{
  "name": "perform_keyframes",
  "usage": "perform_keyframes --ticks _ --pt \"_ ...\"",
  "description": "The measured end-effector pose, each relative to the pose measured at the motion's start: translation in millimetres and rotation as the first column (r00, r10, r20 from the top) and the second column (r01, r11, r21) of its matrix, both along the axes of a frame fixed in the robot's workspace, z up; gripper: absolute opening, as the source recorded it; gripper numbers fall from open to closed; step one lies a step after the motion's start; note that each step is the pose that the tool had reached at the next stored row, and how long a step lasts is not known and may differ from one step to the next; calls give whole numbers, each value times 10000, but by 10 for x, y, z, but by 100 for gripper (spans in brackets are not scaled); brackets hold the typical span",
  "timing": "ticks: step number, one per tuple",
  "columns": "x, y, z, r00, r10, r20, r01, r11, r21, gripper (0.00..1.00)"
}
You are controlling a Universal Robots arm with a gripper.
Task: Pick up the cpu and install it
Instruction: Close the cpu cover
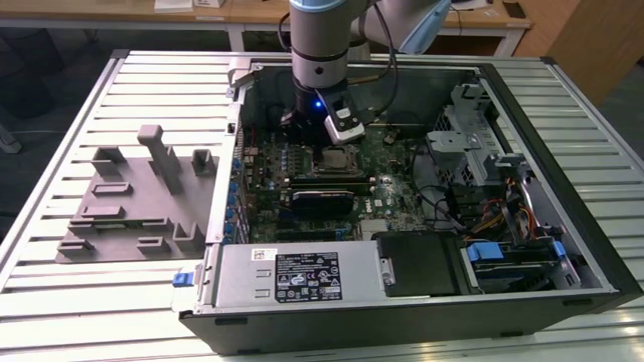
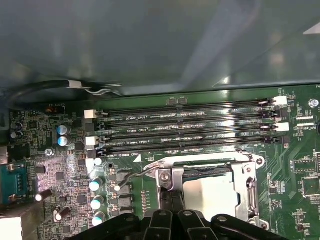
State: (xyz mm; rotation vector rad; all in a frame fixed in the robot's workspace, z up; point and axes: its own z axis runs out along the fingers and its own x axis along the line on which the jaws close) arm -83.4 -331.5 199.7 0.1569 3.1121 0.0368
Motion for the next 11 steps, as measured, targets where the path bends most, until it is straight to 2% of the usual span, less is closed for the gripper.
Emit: perform_keyframes --ticks 11 --pt "50 0 0 10000 1 0 -1 10000 -1 11"
